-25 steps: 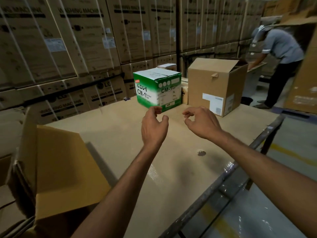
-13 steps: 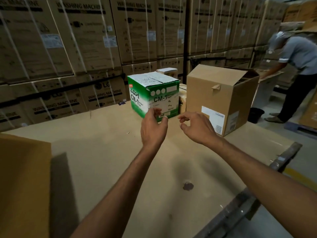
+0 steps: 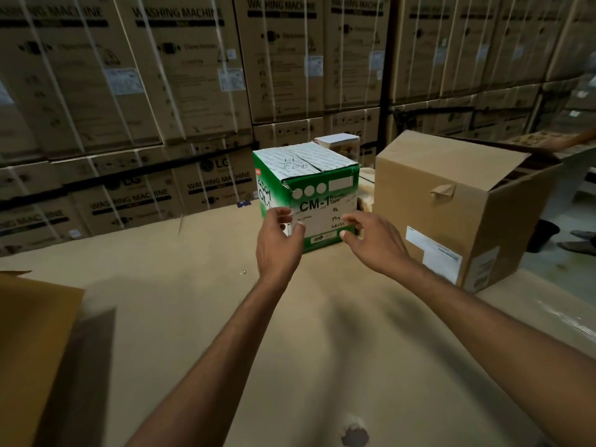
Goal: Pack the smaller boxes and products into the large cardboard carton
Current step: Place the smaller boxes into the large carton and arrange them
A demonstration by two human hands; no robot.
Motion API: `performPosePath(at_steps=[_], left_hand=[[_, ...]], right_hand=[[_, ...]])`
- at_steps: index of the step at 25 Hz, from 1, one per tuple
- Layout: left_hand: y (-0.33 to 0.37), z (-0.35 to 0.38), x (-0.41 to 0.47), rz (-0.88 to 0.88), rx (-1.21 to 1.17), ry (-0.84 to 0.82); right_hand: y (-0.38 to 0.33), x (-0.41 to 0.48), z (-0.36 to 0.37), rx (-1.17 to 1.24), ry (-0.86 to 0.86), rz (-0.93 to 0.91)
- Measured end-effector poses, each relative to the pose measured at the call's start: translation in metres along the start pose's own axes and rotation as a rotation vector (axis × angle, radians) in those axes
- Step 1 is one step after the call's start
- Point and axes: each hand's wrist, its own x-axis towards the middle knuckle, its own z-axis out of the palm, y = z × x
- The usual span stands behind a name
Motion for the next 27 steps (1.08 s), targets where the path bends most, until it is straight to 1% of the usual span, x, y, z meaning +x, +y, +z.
performPosePath(at_steps=[4,10,15,18,21,24,27], left_hand=[[-0.006,0.029,0.048,-0.069,-0.033,-0.015],[-0.012,0.087,0.145,-0.192,-0.066,0.011],[-0.036,0.137,0.218,-0.269,-0.049,0.068],[-0.053,0.155,0.245,-0.334,-0.086,0.082],[-0.071,0.163,0.268,-0.378,-0.112,0.082],[-0.086,0.164,0.282,-0.426,-0.185,0.095],[-0.091,0.157,0.281,-0.457,-0.301,0.125]], right_hand=[[0.028,0.065,0.011,0.032,-0.022,0.044],[0.071,0.2,0.039,0.018,0.031,0.134],[0.108,0.288,0.074,0.084,0.12,0.226],[0.125,0.318,0.095,0.172,0.102,0.318],[0.142,0.345,0.109,0.244,0.128,0.409],[0.147,0.356,0.11,0.394,0.096,0.517],[0.139,0.352,0.107,0.522,0.095,0.505]])
